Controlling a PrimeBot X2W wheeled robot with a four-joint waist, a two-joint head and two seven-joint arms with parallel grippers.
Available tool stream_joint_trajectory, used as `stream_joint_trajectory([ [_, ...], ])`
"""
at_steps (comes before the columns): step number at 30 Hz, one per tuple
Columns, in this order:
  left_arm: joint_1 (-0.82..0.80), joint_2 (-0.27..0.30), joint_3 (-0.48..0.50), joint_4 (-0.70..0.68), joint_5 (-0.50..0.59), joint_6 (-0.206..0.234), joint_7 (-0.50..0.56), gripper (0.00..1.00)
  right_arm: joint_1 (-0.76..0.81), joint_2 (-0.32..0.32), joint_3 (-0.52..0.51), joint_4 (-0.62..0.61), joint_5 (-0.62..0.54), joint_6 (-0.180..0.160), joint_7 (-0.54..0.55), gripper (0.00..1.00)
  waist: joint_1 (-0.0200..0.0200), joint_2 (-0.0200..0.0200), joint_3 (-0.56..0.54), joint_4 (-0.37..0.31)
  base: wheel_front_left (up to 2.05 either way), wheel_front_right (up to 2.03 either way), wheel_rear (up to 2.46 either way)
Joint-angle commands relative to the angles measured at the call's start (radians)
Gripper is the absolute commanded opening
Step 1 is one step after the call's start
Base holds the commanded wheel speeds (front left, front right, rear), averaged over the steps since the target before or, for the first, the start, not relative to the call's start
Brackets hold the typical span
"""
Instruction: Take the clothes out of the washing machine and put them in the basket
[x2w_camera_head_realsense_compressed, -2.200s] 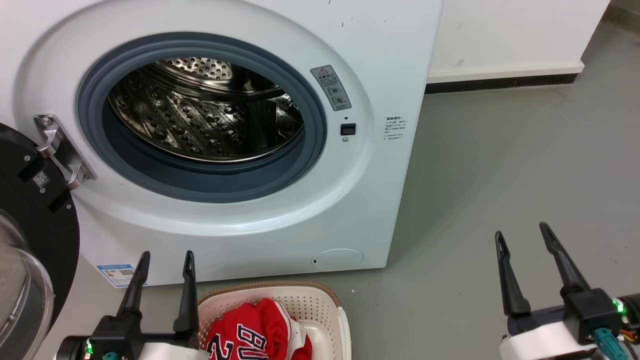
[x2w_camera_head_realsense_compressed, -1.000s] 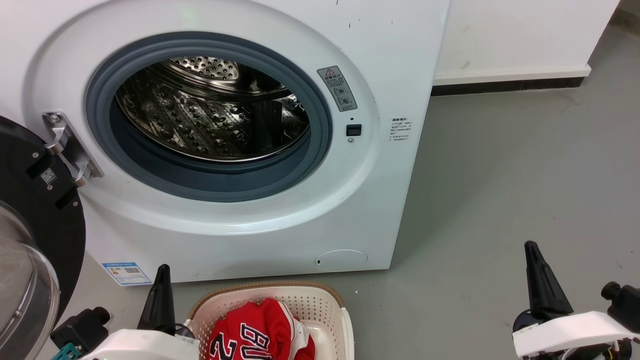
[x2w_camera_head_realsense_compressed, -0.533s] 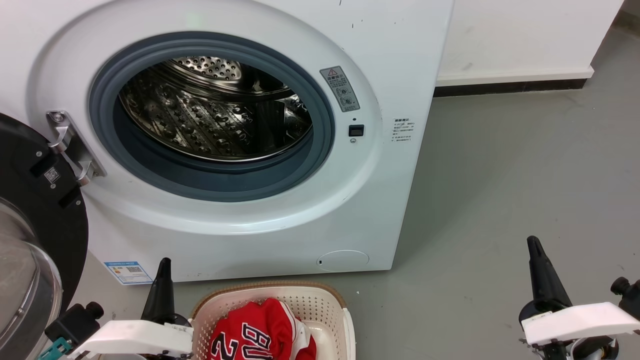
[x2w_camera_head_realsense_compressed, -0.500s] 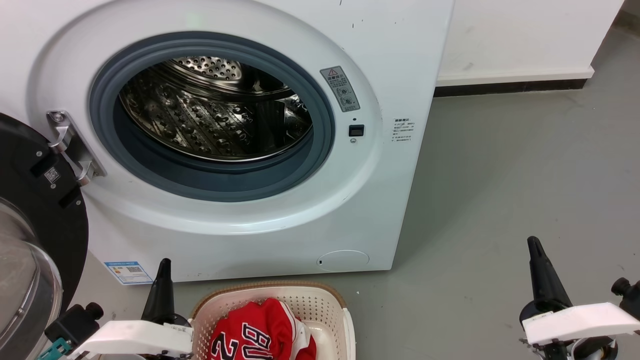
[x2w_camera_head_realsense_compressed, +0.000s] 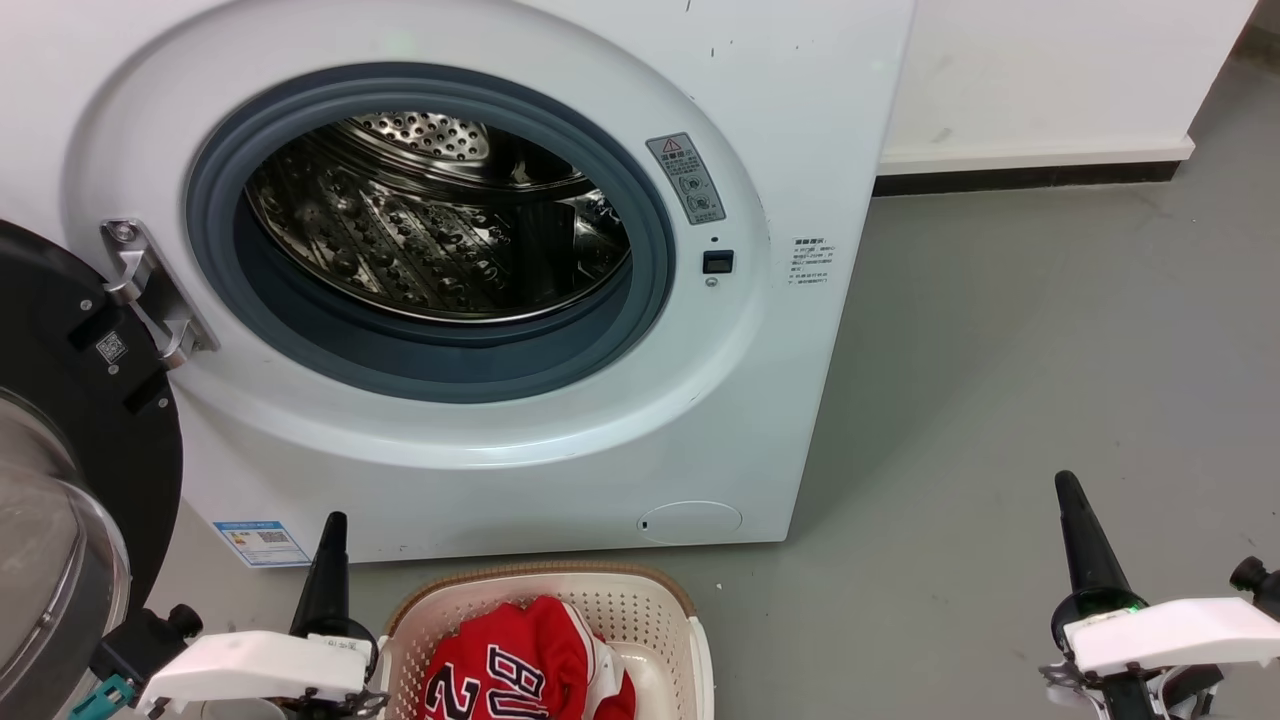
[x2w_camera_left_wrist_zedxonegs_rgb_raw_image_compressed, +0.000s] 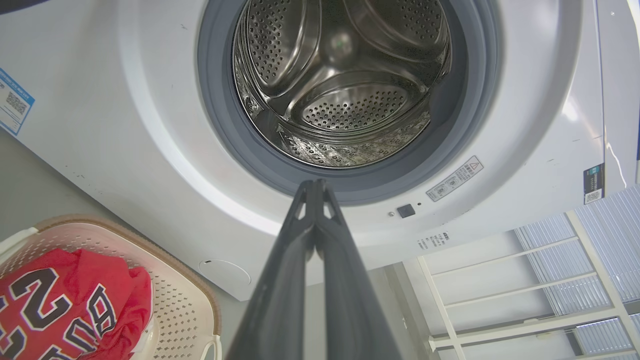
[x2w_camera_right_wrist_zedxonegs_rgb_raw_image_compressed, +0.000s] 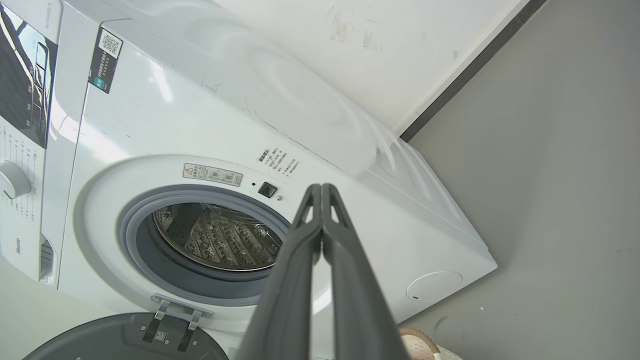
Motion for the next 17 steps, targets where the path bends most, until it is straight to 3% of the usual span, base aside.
stream_joint_trajectory([
  [1,-0.027,0.001,0.002,-0.004,-0.019,-0.003,0.004,0.0,-0.025,-0.006,-0.003,-0.005,0.023,0.0,0.004,0.0,0.0,0.0,0.0,0.0,0.0,0.0,0.0],
  [17,-0.052,0.001,0.008,0.025,-0.211,-0.01,0.051,0.0,-0.049,-0.005,-0.016,0.026,0.235,0.0,0.052,0.0,0.0,0.0,-0.002,0.009,0.0,0.0,0.0],
])
